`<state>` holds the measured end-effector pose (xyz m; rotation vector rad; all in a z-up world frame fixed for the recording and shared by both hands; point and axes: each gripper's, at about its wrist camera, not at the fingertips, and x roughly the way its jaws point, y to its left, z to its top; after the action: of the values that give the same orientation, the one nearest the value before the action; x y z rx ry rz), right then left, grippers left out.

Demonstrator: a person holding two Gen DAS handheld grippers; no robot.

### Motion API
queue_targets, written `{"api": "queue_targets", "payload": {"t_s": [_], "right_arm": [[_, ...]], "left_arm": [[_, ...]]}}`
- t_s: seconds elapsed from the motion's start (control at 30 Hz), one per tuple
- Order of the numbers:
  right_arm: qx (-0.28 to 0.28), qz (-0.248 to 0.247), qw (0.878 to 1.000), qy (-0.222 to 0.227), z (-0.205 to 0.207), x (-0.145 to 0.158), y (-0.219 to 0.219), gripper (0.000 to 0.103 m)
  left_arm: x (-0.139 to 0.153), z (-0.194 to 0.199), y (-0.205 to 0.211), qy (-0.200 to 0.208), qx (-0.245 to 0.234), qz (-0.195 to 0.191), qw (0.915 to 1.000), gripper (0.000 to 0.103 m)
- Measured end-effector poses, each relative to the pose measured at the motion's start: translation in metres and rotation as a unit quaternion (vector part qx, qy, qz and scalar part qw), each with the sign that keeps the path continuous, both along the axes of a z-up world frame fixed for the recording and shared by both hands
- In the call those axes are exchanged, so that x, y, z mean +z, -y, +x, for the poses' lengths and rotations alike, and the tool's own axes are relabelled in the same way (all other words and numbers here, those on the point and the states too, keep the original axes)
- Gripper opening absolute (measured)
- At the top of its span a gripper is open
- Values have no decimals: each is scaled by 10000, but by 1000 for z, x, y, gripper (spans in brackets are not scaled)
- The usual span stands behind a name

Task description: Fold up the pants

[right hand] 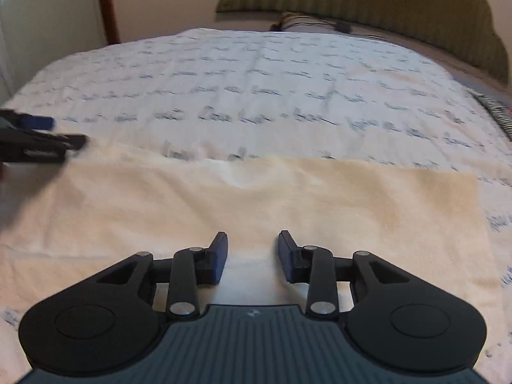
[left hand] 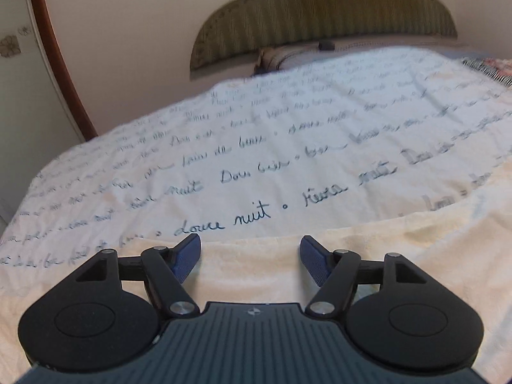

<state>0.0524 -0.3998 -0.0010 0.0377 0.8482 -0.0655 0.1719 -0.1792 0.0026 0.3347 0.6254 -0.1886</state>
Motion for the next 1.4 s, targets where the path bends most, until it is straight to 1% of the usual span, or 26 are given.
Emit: {"api": "queue_targets", "payload": {"t_s": [0.03,0.07,0.1,0.13,0.17,0.2,0.23,0.33,0.4,0.47,0.57,0.6,0.63,0.67,0.7,0.77,0.8,0.87,0.93,1.0,1.07,1.1,1.17,1.23,1.3,1.4], "right_arm": [[-447,237,9986,180,-14,2,19,34],[-907,622,9928,473,-33,8,40,35],[-1306,1089,9814,893,-57,14,61,41],[-1650,1533,9660,1269,-82,18,80,58],[-2036,1907,9479,1539,-105,18,97,69],[-2435,2157,9304,1688,-126,18,112,79],[-2693,2309,9197,1684,-140,15,122,79],[-2936,2841,9008,1473,-161,-2,142,79],[-3038,3179,8871,1404,-163,-14,147,79],[-3012,3497,8731,1571,-157,-22,148,79],[-3329,3618,8539,1708,-142,-31,151,79],[-3433,3608,8470,1860,-137,-34,151,78],[-3526,3534,8437,1976,-135,-35,152,69],[-3639,3436,8417,2025,-132,-36,153,55],[-3759,3401,8386,1995,-130,-39,153,26],[-3721,3731,8202,2229,-130,-47,157,23],[-3667,3755,8184,2341,-132,-46,156,22],[-3546,3494,8297,2527,-134,-33,147,20],[-3190,3309,8423,2814,-131,-12,131,19],[-2652,3111,8611,3024,-124,15,109,18],[-1849,2908,8834,3176,-108,44,74,18],[-1449,2793,8947,3171,-97,56,53,18],[-649,2491,9164,3065,-79,72,5,18],[86,2226,9327,2837,-59,74,-44,18],[757,2216,9395,2500,-39,62,-89,18],[1369,2307,9448,1880,-16,33,-140,18]], "left_arm": [[8,-15,-7,107,-142,-160,9997,75],[13,-29,-15,176,-227,-295,9992,79],[17,-43,-23,224,-291,-424,9984,85],[18,-57,-30,236,-350,-515,9978,88],[18,-67,-35,223,-375,-546,9976,89],[17,-79,-39,225,-381,-567,9974,89],[16,-88,-42,218,-375,-576,9974,89],[10,-107,-45,166,-353,-622,9973,89],[6,-114,-42,65,-423,-620,9972,89],[2,-117,-40,-23,-518,-498,9974,88],[0,-124,-39,82,-549,-299,9980,88],[1,-126,-41,125,-534,-282,9981,88],[4,-127,-44,146,-509,-291,9982,88],[7,-127,-48,164,-482,-325,9982,88],[10,-128,-53,185,-447,-360,9982,89],[17,-127,-66,261,-300,-405,9984,89],[20,-127,-73,310,-180,-415,9985,89],[25,-124,-87,381,123,-413,9983,89],[28,-120,-98,424,379,-426,9975,89],[33,-116,-112,474,604,-494,9958,89],[36,-113,-123,491,805,-576,9939,89],[37,-112,-127,482,887,-611,9930,89],[38,-109,-137,448,1079,-687,9908,89],[38,-109,-144,384,1187,-749,9894,89],[38,-109,-152,340,1281,-802,9879,89],[40,-111,-160,373,1401,-840,9859,89]]}}
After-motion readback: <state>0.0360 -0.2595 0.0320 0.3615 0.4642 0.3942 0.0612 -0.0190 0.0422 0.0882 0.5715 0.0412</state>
